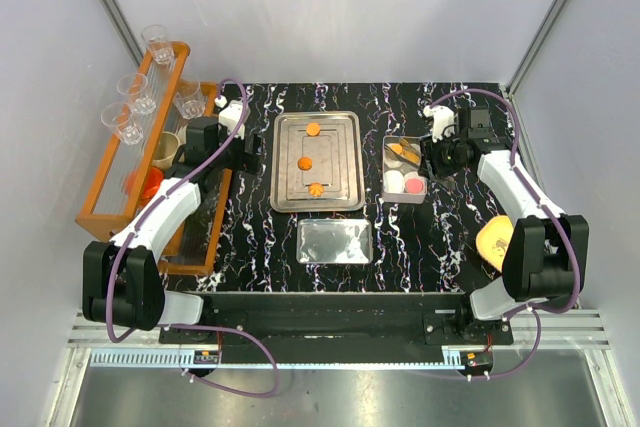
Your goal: Pack the cookies
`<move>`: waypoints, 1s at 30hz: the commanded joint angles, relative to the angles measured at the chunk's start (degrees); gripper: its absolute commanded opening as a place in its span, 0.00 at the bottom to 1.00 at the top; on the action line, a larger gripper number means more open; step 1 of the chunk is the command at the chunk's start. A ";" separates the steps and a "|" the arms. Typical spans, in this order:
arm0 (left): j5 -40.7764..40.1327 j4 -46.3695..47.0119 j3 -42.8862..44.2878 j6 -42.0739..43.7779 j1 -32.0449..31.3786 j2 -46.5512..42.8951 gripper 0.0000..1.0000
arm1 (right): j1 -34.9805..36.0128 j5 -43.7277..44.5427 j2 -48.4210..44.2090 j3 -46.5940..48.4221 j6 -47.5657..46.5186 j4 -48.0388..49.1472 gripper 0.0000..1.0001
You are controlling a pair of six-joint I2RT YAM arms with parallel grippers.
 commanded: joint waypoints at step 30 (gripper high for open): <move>0.97 2.50 0.78 0.04 -0.12 -1.71 0.99 | 0.33 -9.18 -7.72 6.24 0.63 -4.90 0.52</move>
